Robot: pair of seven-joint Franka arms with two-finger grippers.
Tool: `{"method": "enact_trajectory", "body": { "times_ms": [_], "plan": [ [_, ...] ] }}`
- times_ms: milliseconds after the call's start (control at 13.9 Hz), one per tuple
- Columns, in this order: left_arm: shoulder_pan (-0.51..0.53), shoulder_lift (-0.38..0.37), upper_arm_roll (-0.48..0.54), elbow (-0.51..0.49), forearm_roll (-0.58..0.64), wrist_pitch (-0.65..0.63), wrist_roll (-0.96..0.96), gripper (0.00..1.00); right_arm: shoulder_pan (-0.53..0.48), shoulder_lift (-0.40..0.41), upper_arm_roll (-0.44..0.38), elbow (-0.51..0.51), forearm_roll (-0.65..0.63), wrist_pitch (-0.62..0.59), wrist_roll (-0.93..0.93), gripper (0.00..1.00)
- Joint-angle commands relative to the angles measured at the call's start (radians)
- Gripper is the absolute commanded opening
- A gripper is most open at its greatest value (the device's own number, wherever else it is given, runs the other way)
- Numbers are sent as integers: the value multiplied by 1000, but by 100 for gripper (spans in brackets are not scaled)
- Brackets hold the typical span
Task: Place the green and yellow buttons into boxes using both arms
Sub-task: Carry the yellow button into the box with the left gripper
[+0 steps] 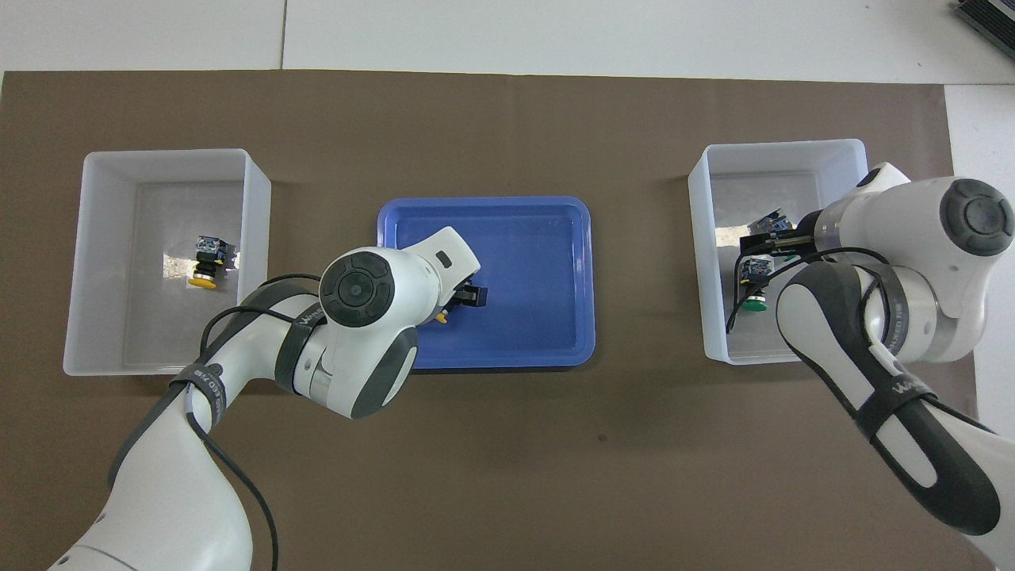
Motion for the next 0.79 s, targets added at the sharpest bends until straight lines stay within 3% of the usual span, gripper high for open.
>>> {"method": "enact_trajectory", "body": {
  "times_ms": [0,216,361,577,721],
  "plan": [
    [-2,24,-3,-10,-7,44,20,81,-2,-35,8,86,-3,-129,96,100],
    [-2,25,-3,-10,-7,43,12,44,-11,-77,2,203,-4,-313,100,100],
    [-1,24,-3,-7,-7,34,11,25,-17,-118,1,223,-4,-382,123,100],
    [7,18,-1,17,-8,11,6,5,-17,-196,1,226,-35,-469,165,100],
    [40,-13,3,65,-13,-81,2,2,-23,-235,-4,269,-36,-575,165,100]
  ]
}}
